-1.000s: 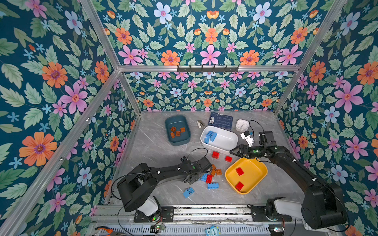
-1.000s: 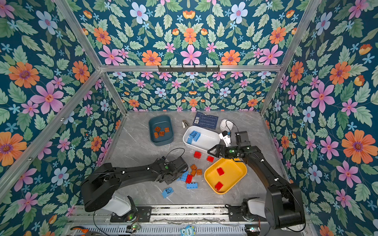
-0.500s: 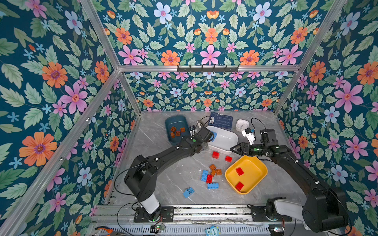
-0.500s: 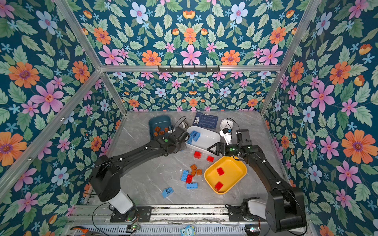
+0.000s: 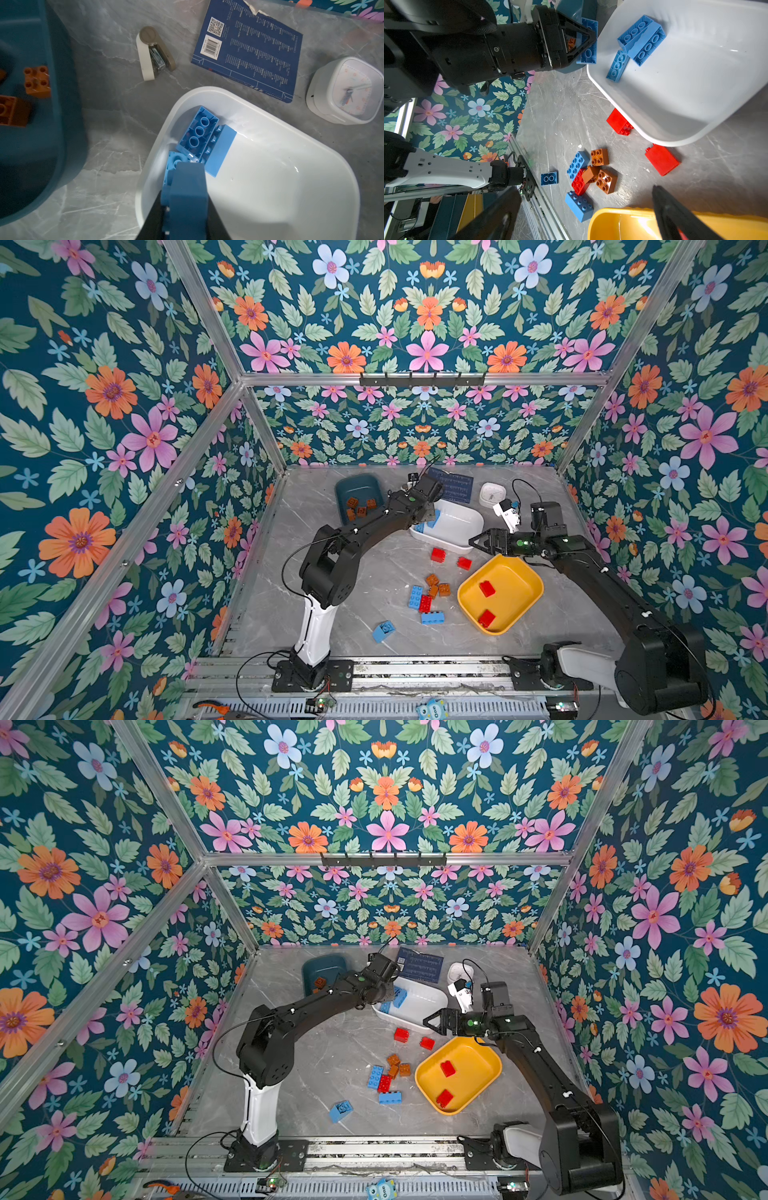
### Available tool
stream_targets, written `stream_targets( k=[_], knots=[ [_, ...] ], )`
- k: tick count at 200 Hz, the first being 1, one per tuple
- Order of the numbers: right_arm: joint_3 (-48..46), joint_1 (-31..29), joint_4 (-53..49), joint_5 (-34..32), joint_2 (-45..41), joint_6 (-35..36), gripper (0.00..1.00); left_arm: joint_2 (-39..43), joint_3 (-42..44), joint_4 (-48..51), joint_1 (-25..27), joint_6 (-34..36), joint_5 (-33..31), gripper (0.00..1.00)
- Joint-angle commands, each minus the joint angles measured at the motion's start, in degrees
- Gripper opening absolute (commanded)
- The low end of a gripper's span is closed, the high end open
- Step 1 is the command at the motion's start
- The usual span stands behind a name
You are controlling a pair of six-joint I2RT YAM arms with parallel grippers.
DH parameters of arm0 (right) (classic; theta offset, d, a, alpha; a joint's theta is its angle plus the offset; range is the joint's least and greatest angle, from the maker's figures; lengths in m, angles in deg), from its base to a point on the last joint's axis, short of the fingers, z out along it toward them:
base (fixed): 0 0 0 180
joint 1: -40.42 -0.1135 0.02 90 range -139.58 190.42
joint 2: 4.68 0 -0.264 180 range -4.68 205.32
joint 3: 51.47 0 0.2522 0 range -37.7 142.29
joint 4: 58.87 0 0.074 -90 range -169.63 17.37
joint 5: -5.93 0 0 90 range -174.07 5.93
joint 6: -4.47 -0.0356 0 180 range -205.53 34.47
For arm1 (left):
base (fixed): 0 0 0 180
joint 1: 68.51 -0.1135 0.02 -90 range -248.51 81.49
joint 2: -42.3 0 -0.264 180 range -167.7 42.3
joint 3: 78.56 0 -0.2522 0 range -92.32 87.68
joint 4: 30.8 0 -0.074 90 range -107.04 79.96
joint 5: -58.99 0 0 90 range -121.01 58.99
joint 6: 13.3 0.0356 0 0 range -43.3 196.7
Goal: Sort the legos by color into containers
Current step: 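Carry the blue brick into the white tub and release it with the left gripper, then move the left gripper back to the pile and grasp a light blue brick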
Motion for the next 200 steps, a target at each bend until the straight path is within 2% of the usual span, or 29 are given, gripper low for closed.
stream_targets(
  k=[1, 44, 92, 131, 161, 200],
  knots=[
    [-0.1, 0.1, 0.6, 0.0, 0.1, 0.3, 0.99, -0.6, 0.2, -1.4, -0.3, -6.0, 0.9, 0.19],
    [-0.5, 0.2, 0.9, 0.2, 0.5, 0.6, 0.99, -1.5, 2.4, -3.0, -0.3, -8.8, 2.5, 0.29],
    [-0.9, 0.2, 0.7, 0.3, -0.1, 0.6, 0.99, 0.5, 2.7, -3.5, -0.3, -7.9, 3.4, 0.58],
    [-0.7, 0.2, 0.7, 0.6, 0.0, 0.7, 0.99, 6.6, 5.6, -1.8, -0.1, -4.5, 2.9, 0.65],
    [-0.5, 0.2, 0.7, 1.6, 0.1, 0.8, 0.99, 13.3, 11.1, 4.0, 0.9, -0.3, 1.1, 0.7],
    [-0.6, 0.2, 0.4, 3.1, 0.6, 0.8, 0.99, 22.3, 19.6, 10.2, 3.7, 8.2, 5.9, 0.75]
  ],
)
